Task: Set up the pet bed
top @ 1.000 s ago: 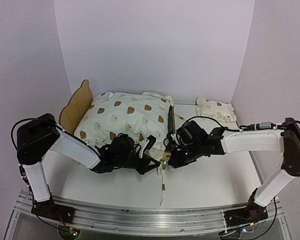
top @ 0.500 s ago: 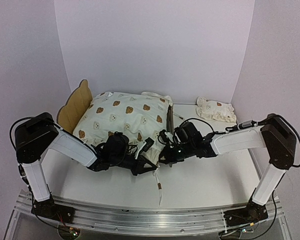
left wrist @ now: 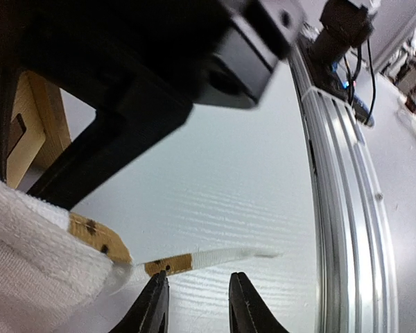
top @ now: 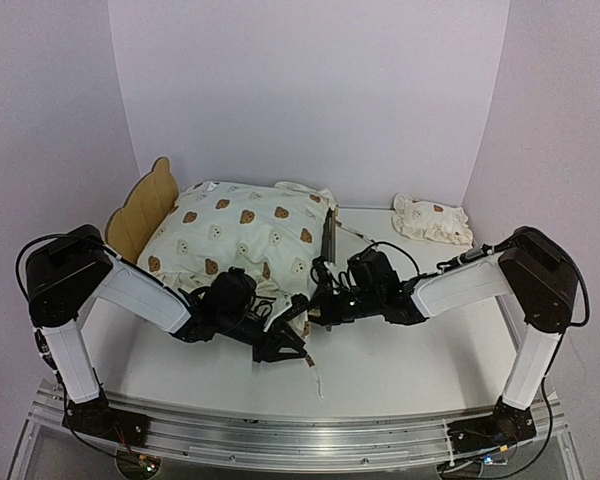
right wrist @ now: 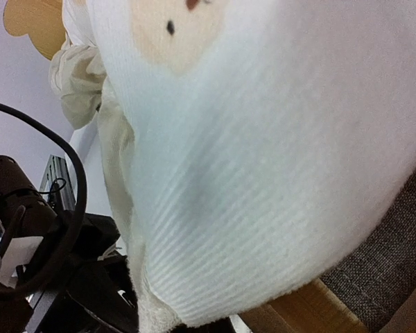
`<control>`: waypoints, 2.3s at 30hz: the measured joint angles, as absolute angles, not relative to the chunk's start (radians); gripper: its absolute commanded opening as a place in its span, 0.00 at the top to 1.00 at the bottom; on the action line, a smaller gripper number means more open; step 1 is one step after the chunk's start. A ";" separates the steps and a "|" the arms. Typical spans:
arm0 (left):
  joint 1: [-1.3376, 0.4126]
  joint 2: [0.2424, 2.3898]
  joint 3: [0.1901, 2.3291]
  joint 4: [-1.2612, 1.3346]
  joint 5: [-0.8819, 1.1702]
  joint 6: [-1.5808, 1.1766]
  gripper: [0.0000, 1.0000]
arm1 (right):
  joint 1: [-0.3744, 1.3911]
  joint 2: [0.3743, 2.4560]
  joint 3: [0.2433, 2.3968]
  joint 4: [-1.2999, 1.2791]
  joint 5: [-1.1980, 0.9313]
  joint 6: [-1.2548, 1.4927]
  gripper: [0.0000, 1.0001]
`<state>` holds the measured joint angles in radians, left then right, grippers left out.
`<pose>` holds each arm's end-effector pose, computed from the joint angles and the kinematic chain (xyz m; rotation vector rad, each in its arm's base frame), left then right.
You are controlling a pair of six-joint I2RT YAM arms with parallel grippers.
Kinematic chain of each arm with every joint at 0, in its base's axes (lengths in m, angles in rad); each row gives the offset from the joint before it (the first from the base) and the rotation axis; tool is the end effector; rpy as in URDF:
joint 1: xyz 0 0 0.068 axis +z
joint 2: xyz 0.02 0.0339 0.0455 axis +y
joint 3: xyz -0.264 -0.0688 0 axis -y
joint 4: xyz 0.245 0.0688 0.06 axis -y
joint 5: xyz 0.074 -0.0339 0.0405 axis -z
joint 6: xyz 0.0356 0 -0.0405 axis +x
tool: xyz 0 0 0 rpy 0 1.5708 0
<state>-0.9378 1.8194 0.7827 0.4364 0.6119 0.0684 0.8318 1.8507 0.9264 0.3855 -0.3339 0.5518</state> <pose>0.1884 -0.2914 0.1308 1.4124 1.7896 -1.1437 0.2479 0.2893 0.1526 -0.5379 2.2437 1.1292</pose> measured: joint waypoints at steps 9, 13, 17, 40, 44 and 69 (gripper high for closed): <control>-0.873 1.647 0.713 0.309 0.628 0.271 0.80 | 0.832 1.854 0.927 0.390 -0.338 0.547 1.00; -0.828 1.640 0.682 0.320 0.606 0.292 0.81 | 0.832 1.854 0.933 0.373 -0.342 0.532 1.00; -0.828 1.740 0.682 0.379 0.584 0.298 0.78 | 0.832 1.854 0.950 0.325 -0.345 0.509 1.00; -0.846 1.916 0.753 0.636 0.547 0.405 0.70 | 0.841 1.854 0.969 0.128 -0.390 0.438 1.00; -0.846 1.916 0.754 0.664 0.509 0.448 0.71 | 0.841 1.868 0.990 0.126 -0.399 0.434 1.00; -0.848 1.918 0.742 0.759 0.523 0.866 0.67 | 0.843 1.868 1.005 0.104 -0.424 0.424 1.00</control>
